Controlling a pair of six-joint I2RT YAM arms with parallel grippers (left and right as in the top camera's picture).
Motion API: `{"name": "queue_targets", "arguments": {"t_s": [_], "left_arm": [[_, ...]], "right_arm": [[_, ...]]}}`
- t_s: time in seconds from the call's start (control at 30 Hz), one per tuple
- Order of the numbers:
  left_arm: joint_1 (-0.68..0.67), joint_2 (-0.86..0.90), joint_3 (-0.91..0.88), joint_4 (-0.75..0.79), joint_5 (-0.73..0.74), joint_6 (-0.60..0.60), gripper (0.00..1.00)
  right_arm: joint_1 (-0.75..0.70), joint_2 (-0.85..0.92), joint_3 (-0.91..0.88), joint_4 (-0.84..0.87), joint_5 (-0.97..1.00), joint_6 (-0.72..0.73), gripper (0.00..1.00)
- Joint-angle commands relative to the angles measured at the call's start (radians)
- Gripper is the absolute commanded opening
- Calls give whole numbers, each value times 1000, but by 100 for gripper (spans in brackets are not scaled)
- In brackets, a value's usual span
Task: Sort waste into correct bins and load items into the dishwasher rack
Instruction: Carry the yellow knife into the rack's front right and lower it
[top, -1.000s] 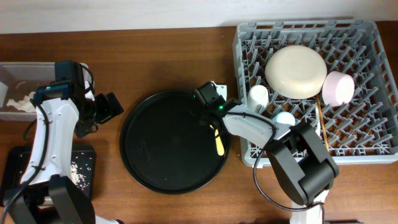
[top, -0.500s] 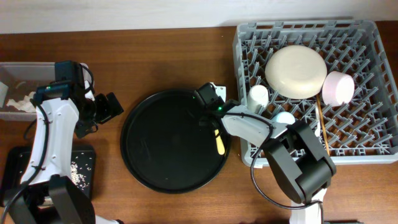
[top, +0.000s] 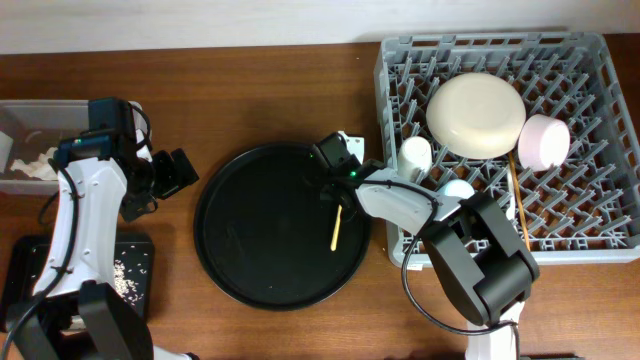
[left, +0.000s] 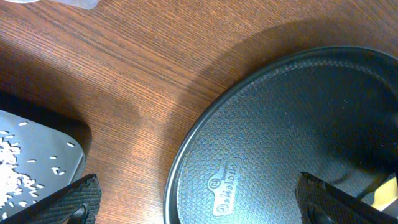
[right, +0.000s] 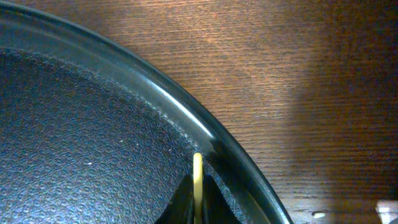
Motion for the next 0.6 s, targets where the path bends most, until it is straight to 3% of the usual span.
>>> {"name": "queue_targets", "arguments": {"t_s": [0.0,0.17,0.3,0.37,0.43,0.5,0.57], "left_arm": [[0,-8,7,-1,7,-2,99],[0,-8,7,-1,7,-2,99],[0,-8,7,-1,7,-2,99],[0,-8,7,-1,7,-2,99],[0,-8,7,-1,7,-2,99],[0,-8,7,-1,7,-2,99],[0,-8,7,-1,7,-2,99]], "right_arm": [[0,-32,-10,-23,-86,-14,4],[-2,-182,-8,-85,-153,-154,4],[-34,-487,-8,-270,-152,-373,4],[-131,-642,-8,-438,-144,-510,4],[-325,-770,-8,-597,-144,-719,4],[-515,-792,-8,-663,-145,-888,4],[-703,-760,-8,-671,-152,-912,4]]}}
